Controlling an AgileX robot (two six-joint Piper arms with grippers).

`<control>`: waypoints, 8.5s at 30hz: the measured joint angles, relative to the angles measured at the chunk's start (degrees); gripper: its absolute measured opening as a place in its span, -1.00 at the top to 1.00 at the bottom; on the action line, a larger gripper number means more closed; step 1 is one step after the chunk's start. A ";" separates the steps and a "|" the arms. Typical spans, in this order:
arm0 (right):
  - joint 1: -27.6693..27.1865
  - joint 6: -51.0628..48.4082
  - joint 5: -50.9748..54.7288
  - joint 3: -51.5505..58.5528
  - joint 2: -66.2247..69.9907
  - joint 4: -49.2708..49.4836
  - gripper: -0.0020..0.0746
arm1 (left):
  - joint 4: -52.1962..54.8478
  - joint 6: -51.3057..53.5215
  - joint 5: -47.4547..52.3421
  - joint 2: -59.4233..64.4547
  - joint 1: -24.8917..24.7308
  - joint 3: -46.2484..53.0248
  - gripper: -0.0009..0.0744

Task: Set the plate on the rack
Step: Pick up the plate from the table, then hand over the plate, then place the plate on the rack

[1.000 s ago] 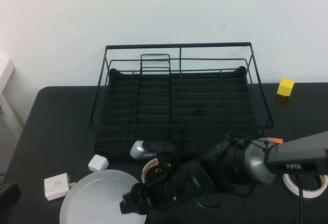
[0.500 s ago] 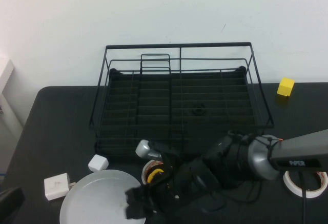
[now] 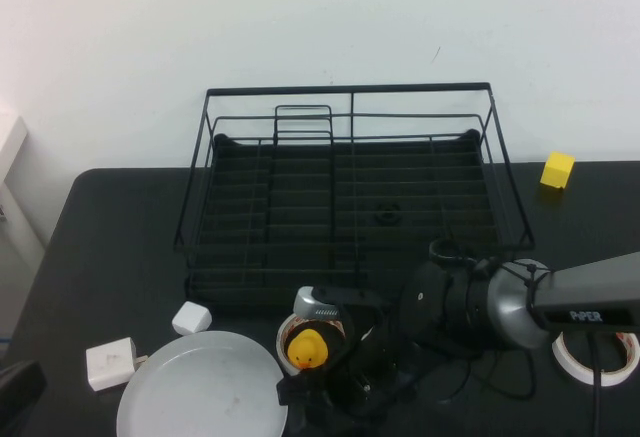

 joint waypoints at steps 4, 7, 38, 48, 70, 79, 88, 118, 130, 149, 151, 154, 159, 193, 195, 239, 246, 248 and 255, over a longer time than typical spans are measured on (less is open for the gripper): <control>0.00 -1.29 -1.11 0.00 0.63 3.86 -0.21 | -0.75 0.00 0.00 0.00 0.00 0.00 0.98; 0.00 -5.93 -1.61 0.00 1.20 10.15 -0.25 | -1.13 0.00 0.00 0.00 0.00 0.00 0.98; 0.00 -18.39 -1.12 -3.00 6.92 40.56 -0.15 | -1.34 0.00 -0.22 0.00 0.00 0.00 0.98; 0.00 -16.62 -2.06 -3.00 6.92 40.38 0.03 | -1.45 0.00 -0.22 0.00 0.00 0.00 0.98; -0.59 -19.00 -1.88 -3.48 2.67 21.85 0.73 | -1.54 0.00 -0.15 0.00 0.00 0.00 0.98; -1.14 -19.00 -2.05 -3.48 2.67 21.72 0.13 | -1.54 0.00 0.53 0.00 0.00 0.00 0.98; -1.14 -16.64 3.25 -6.79 7.78 21.22 0.07 | -1.54 0.00 0.53 0.00 0.00 0.00 0.98; -1.54 -4.77 2.15 -7.95 10.28 20.22 0.57 | -1.54 0.00 0.66 0.00 0.00 0.00 0.98; -1.58 -8.15 2.42 -8.03 10.28 19.82 0.91 | -1.54 0.00 0.79 0.00 0.00 0.00 0.98; -1.68 -19.93 7.88 -8.03 -7.35 6.80 0.91 | -12.31 -0.24 5.07 0.00 0.00 -3.34 0.98; -1.68 -17.01 8.09 -8.03 -10.71 0.68 0.91 | -16.37 -0.99 7.18 0.00 0.00 -5.93 0.98; -1.68 -11.86 8.99 -8.03 -15.23 -10.07 0.91 | -17.69 -5.92 10.24 0.00 0.00 -10.44 0.98; -1.79 -7.27 12.17 -7.93 -23.09 -23.07 0.91 | -14.60 -10.72 15.92 0.00 0.00 -17.92 0.98; -3.94 -16.02 25.80 -7.64 -47.46 -14.75 0.92 | -16.68 -7.43 24.69 1.33 0.00 -21.10 -0.39; -3.94 -16.42 25.66 -7.64 -47.46 -14.30 0.92 | -16.68 -5.98 24.99 1.84 0.00 -21.10 -0.35; -3.94 -25.71 19.09 -6.81 -66.02 -21.73 0.67 | -31.01 66.51 -3.36 9.01 0.00 -21.10 0.80; -3.94 -25.73 25.32 1.82 -69.03 -33.26 0.94 | -53.26 88.99 -5.15 21.75 0.00 -23.57 0.80; -3.94 -25.73 26.42 5.18 -69.24 -37.38 0.95 | -56.78 93.72 -5.54 26.18 0.00 -26.15 0.80; -3.94 -20.69 28.97 15.69 -70.07 -47.62 0.95 | -58.63 105.05 0.59 43.52 0.00 -38.25 0.80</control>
